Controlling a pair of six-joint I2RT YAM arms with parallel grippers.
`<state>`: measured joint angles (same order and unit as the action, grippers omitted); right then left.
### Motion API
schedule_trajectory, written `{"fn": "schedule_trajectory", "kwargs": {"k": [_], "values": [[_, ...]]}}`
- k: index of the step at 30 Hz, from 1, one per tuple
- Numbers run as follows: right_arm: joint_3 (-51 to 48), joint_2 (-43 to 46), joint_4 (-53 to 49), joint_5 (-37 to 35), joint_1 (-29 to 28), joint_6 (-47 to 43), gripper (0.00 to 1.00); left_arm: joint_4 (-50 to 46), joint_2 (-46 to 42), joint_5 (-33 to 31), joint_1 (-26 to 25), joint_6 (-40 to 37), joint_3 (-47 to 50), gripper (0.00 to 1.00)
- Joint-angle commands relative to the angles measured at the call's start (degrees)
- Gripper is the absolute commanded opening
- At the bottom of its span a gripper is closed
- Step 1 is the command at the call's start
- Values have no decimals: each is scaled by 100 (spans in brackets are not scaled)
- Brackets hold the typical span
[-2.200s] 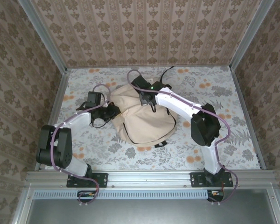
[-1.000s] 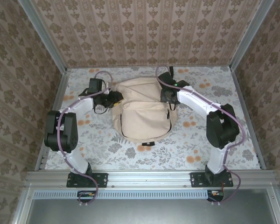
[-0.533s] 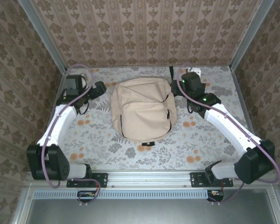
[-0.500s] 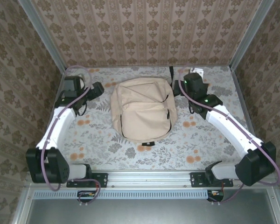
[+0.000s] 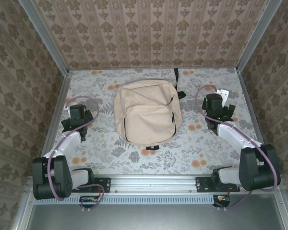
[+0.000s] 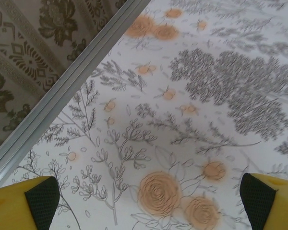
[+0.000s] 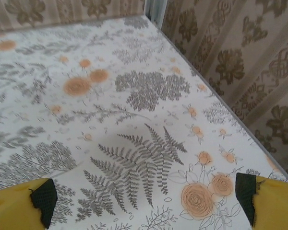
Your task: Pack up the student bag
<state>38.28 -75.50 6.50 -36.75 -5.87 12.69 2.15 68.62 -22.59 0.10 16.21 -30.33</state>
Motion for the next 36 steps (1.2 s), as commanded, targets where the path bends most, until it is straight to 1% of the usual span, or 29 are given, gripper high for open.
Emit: {"fn": "schedule_trajectory", "kwargs": {"k": [1, 4, 7, 9, 11, 13, 14, 18, 20, 24, 27, 30, 31, 32, 36], "values": [[-322, -317, 976, 342, 51, -119, 99, 1283, 36, -85, 67, -506, 281, 100], [-611, -598, 1672, 594, 53, -273, 100, 1922, 187, 178, 115, -794, 538, 100], [-896, -567, 2537, 1016, 55, -596, 100, 2907, 332, 602, 184, -930, 900, 100], [-1084, -609, 3089, 1297, 60, -847, 100, 3381, 365, 968, 204, -1082, 1050, 100], [-1129, -735, 3267, 1670, 103, -950, 100, 3895, 454, 1181, 212, -1207, 1191, 100], [-1283, -895, 3701, 1963, 103, -1066, 100, 4352, 532, 1409, 210, -1322, 1336, 100], [-1386, -962, 3956, 2066, 103, -1123, 100, 4597, 583, 1509, 218, -1349, 1416, 100], [-1552, -931, 4201, 2411, 112, -1233, 100, 5544, 1068, 2031, 212, -1449, 1631, 100], [-1653, -930, 4365, 2523, 117, -1268, 100, 5814, 1334, 2096, 179, -1513, 1631, 100], [-1811, -1066, 4767, 2664, 135, -1303, 100, 5932, 1700, 2058, 154, -1520, 1499, 100], [-1842, -1243, 4984, 2678, 136, -1326, 100, 5872, 1946, 1829, 41, -1596, 1336, 100], [-1814, -1224, 4885, 2585, 130, -1277, 100, 5251, 1922, 1344, -172, -1682, 1031, 100], [-1726, -1232, 4698, 2430, 139, -1191, 100, 4963, 1960, 1109, -253, -1712, 847, 100], [-1647, -1239, 4584, 2350, 192, -1095, 100, 4887, 1939, 1001, -325, -1745, 814, 100], [-1596, -1236, 4464, 2383, 297, -968, 100, 4925, 1952, 989, -328, -1750, 824, 100]]}}
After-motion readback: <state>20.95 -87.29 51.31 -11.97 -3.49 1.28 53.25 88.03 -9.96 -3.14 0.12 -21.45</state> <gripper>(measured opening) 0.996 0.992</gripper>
